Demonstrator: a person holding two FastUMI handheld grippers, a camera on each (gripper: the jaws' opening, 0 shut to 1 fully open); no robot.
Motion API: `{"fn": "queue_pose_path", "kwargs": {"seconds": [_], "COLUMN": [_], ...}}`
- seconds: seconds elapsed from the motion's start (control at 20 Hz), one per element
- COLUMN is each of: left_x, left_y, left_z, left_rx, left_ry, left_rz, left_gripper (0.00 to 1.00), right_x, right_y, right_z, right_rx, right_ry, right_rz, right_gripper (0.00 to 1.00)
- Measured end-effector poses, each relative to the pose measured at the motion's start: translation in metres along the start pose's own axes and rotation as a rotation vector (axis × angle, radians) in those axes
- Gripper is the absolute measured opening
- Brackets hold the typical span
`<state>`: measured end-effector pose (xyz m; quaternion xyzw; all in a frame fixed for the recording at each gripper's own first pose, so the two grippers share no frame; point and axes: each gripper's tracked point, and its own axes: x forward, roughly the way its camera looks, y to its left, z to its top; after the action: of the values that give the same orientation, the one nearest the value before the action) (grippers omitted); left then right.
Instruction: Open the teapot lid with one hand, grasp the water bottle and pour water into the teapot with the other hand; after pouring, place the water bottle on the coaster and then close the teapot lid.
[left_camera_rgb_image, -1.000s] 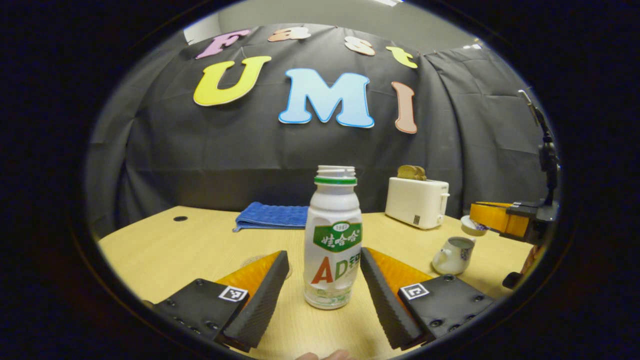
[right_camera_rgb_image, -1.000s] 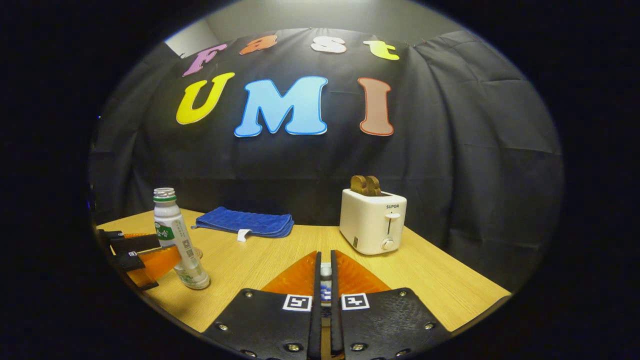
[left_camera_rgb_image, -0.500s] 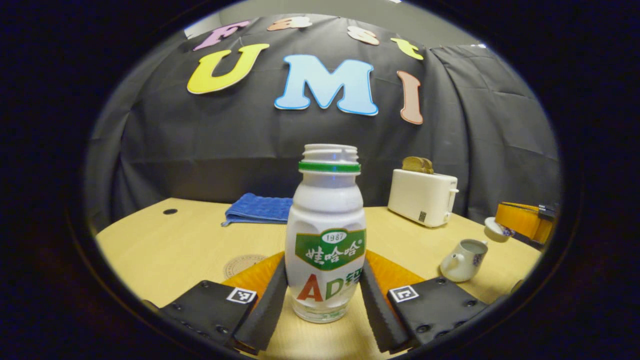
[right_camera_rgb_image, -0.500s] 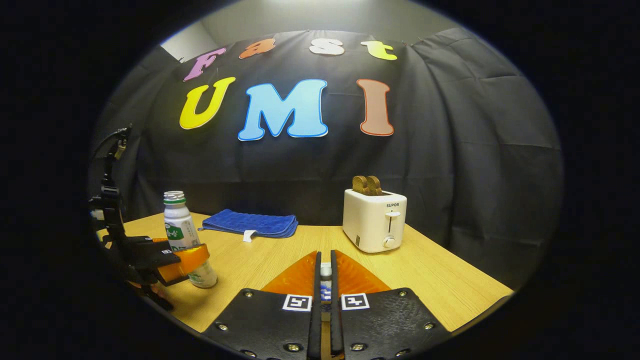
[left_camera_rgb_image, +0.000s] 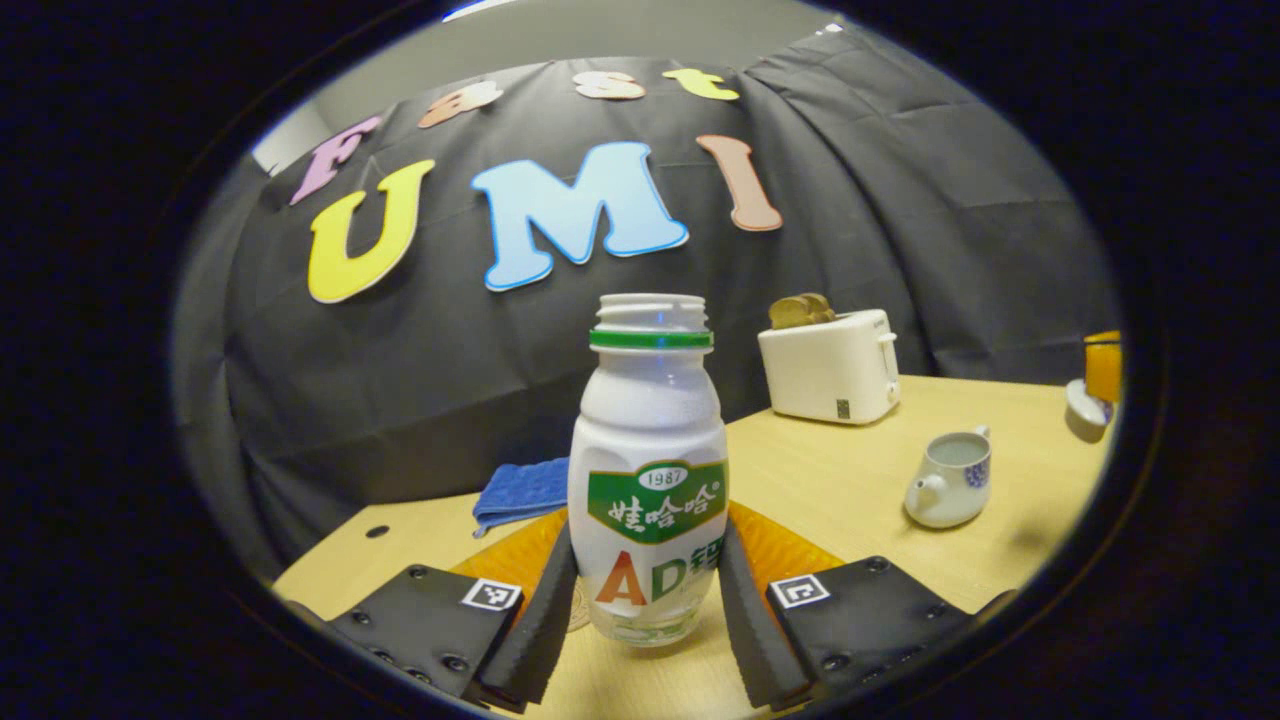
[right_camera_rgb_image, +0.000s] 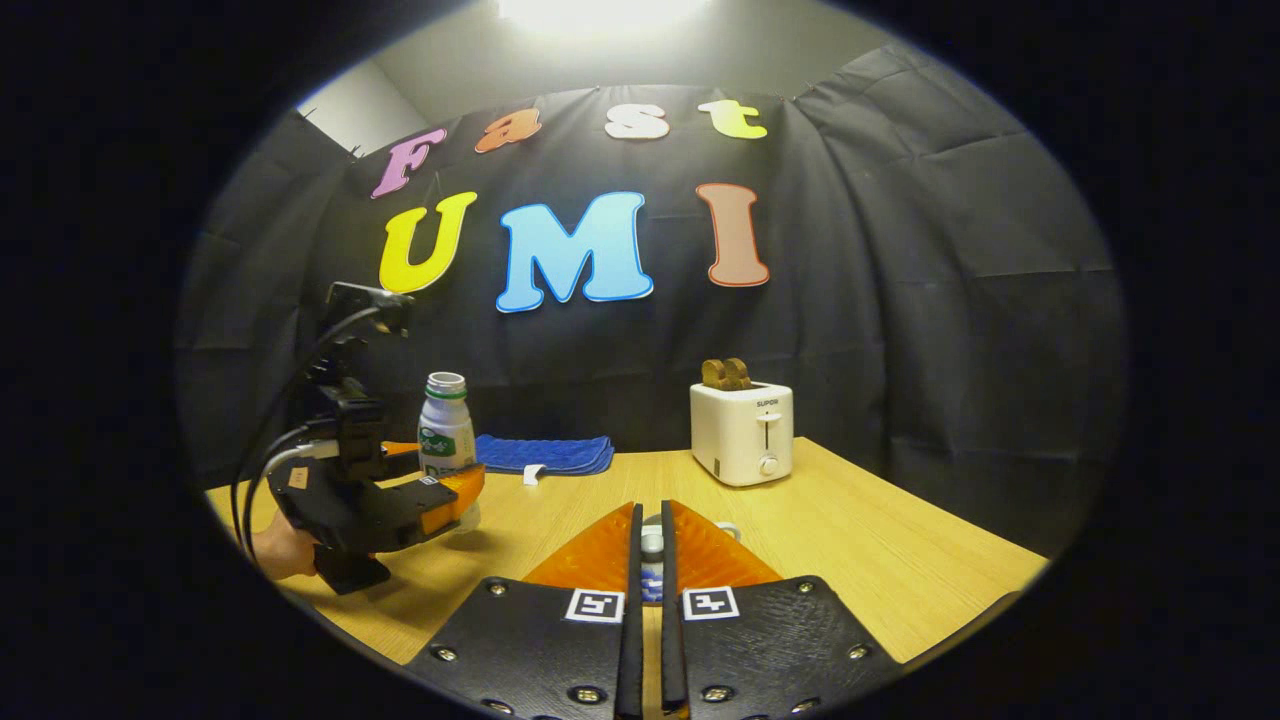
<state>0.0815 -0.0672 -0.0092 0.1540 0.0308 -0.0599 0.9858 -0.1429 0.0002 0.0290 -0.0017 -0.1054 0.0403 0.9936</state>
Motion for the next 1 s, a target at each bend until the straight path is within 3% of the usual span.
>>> {"fn": "queue_pose_path", "kwargs": {"seconds": [0.15, 0.2, 0.25, 0.3, 0.5, 0.85, 1.0], "left_x": [0.017, 0.023, 0.025, 0.029, 0.041, 0.053, 0.060], "left_y": [-0.027, -0.034, -0.040, -0.046, -0.069, -0.098, -0.107], "left_z": [-0.003, -0.002, -0.003, 0.000, -0.002, 0.000, -0.007], "left_rx": [0.136, 0.199, 0.256, 0.301, 0.447, 0.698, 0.805], "left_ry": [0.018, 0.021, 0.017, 0.011, 0.019, 0.004, 0.017], "left_rz": [-0.060, -0.073, -0.083, -0.091, -0.141, -0.177, -0.182], "left_gripper": [0.80, 0.71, 0.80, 0.72, 0.80, 0.80, 0.70], "right_x": [-0.022, -0.028, -0.033, -0.035, -0.042, -0.050, -0.053], "right_y": [-0.011, -0.017, -0.021, -0.024, -0.038, -0.059, -0.064], "right_z": [-0.002, -0.002, -0.002, -0.002, -0.003, 0.001, 0.003], "right_rx": [0.006, -0.003, -0.011, -0.012, 0.008, 0.030, 0.035], "right_ry": [-0.010, -0.014, -0.016, -0.015, -0.017, -0.035, -0.040], "right_rz": [-0.039, -0.056, -0.069, -0.078, -0.101, -0.143, -0.152], "right_gripper": [0.07, 0.07, 0.07, 0.07, 0.07, 0.07, 0.07]}}
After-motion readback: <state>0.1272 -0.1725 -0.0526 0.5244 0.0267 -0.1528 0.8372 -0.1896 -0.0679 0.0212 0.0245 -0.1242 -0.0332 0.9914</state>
